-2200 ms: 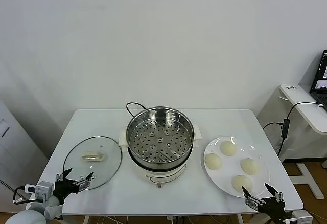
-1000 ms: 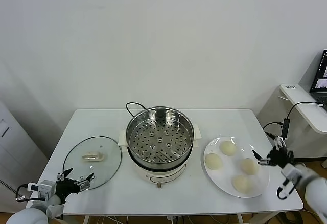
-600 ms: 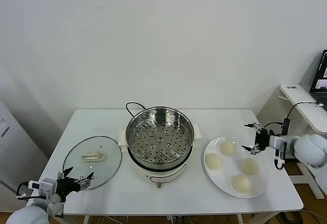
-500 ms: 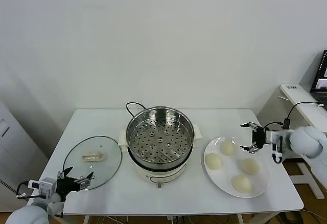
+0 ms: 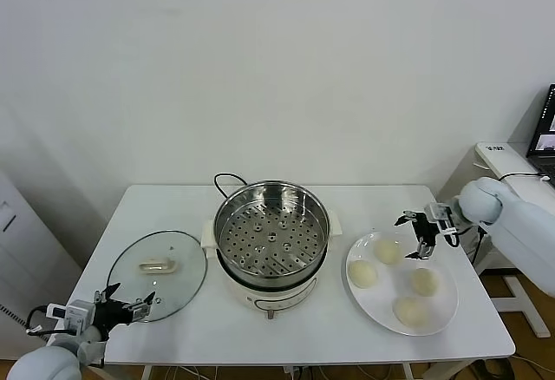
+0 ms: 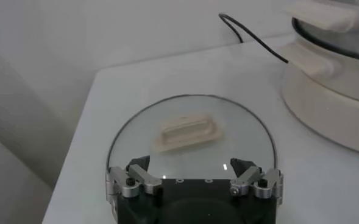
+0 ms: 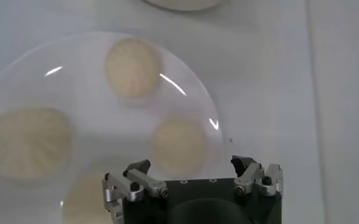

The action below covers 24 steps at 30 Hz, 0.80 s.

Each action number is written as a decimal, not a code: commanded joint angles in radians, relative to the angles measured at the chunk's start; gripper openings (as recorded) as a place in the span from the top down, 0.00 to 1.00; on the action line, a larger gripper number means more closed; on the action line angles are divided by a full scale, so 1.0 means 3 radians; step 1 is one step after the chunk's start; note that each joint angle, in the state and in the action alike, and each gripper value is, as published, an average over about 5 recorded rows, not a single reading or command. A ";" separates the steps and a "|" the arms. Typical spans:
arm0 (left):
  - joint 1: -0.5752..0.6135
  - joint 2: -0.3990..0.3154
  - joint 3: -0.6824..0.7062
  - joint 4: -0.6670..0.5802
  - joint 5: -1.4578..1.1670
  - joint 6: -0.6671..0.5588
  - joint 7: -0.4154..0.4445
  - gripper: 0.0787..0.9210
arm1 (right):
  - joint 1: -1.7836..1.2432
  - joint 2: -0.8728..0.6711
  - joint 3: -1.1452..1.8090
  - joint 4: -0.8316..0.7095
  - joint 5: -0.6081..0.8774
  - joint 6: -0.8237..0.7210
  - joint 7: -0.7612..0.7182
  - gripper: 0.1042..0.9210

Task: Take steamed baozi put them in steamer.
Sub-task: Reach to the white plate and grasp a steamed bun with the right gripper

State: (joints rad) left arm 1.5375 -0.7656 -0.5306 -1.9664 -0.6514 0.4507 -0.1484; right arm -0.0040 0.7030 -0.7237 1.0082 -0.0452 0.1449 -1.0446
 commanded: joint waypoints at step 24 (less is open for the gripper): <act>0.0012 -0.0005 -0.0015 -0.0043 -0.0009 0.0023 -0.0003 0.12 | 0.0002 0.0502 -0.0119 -0.0498 -0.0364 0.0047 -0.0167 0.36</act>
State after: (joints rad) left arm 1.5407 -0.7673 -0.5349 -1.9792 -0.6537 0.4573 -0.1490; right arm -0.0001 0.8381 -0.7609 0.8757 -0.1401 0.1585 -1.0911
